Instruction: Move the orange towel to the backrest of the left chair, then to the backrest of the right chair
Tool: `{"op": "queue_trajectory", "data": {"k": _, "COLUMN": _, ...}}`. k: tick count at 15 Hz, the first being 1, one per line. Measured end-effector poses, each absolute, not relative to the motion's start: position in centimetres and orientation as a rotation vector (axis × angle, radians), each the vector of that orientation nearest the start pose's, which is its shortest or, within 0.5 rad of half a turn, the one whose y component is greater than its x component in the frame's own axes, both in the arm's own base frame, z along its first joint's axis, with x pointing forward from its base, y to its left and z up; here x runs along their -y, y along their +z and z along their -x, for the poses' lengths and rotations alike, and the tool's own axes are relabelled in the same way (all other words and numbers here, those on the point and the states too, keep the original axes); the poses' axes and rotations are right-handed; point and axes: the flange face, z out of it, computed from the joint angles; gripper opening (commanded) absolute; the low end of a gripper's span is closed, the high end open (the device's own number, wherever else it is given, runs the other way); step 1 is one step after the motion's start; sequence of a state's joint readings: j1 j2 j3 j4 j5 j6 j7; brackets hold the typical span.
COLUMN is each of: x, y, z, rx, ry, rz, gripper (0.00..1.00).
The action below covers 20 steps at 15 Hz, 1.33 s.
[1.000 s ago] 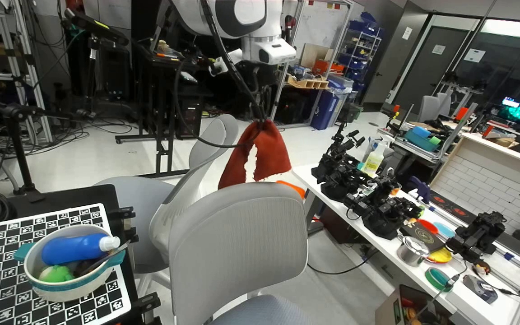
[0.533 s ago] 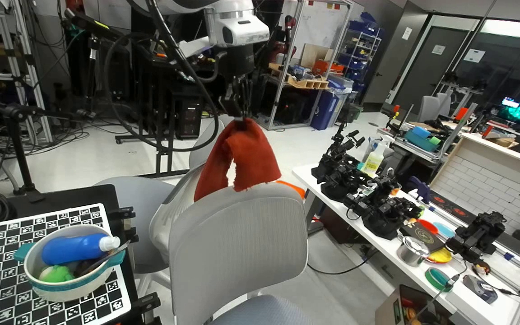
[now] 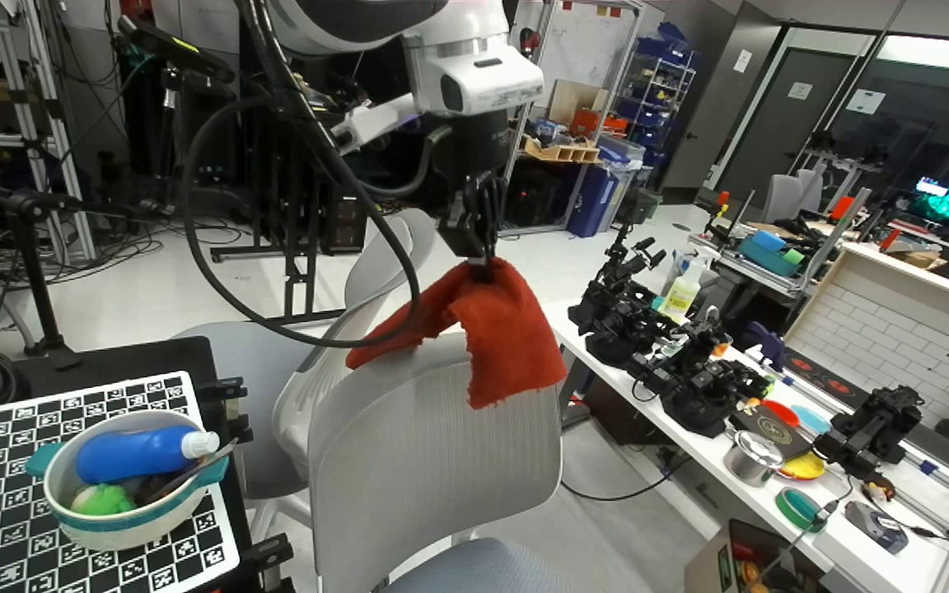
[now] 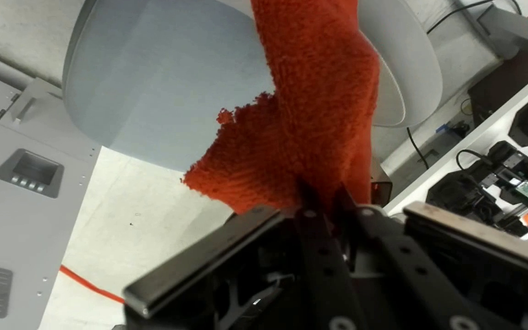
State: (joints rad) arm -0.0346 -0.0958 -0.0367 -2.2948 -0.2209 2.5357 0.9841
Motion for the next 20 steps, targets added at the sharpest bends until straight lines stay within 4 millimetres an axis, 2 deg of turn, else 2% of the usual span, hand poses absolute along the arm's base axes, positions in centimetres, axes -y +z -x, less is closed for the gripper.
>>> {"op": "queue_trajectory", "data": {"k": 3, "x": 3.4, "y": 41.0, "z": -54.7, "rx": -1.316, "ry": -0.569, "rz": 2.782, "gripper": 0.05}}
{"op": "queue_trajectory", "data": {"k": 8, "x": -0.6, "y": 39.4, "z": -57.1, "rx": -1.222, "ry": -0.555, "rz": 2.817, "gripper": 0.05}}
{"op": "queue_trajectory", "data": {"k": 14, "x": -5.1, "y": 41.1, "z": -59.4, "rx": -1.104, "ry": -0.621, "rz": 2.826, "gripper": 0.05}}
{"op": "queue_trajectory", "data": {"k": 17, "x": -6.0, "y": 41.8, "z": -60.2, "rx": -1.082, "ry": -0.642, "rz": 2.819, "gripper": 0.05}}
{"op": "queue_trajectory", "data": {"k": 20, "x": -5.9, "y": 41.7, "z": -60.5, "rx": -1.084, "ry": -0.644, "rz": 2.818, "gripper": 0.05}}
